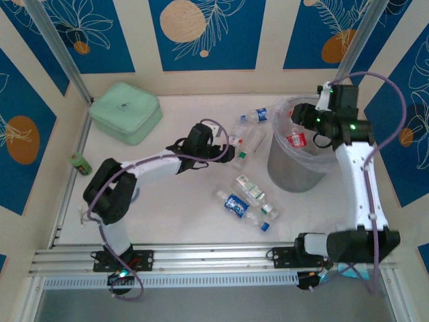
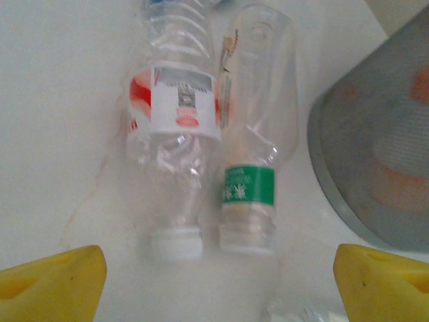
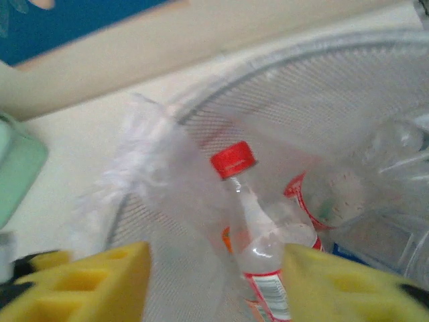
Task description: Put the plastic bottles in the bin
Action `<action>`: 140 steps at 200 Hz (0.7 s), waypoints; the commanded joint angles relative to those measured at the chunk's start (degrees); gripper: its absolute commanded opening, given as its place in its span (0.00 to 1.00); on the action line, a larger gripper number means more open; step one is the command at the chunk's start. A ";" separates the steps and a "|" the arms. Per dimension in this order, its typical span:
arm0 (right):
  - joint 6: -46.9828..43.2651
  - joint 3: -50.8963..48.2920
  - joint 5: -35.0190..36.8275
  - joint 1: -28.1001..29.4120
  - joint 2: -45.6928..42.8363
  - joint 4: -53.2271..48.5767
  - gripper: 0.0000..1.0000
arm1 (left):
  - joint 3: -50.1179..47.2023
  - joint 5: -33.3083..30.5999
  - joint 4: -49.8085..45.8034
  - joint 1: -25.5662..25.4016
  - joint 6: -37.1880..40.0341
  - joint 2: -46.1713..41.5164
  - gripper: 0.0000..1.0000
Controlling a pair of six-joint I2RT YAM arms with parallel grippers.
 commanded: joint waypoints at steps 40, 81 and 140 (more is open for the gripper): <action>7.62 -7.89 -16.53 -3.04 -10.74 4.91 0.77 | 14.96 -6.65 -5.31 1.60 7.10 13.68 0.82; 6.06 -5.95 -18.12 -3.57 -11.04 2.14 0.87 | 17.64 -1.66 -2.09 2.13 5.70 19.91 0.82; 4.91 -8.64 -18.94 -3.65 -11.19 2.63 0.87 | 20.14 1.16 -2.34 2.63 4.24 23.08 0.71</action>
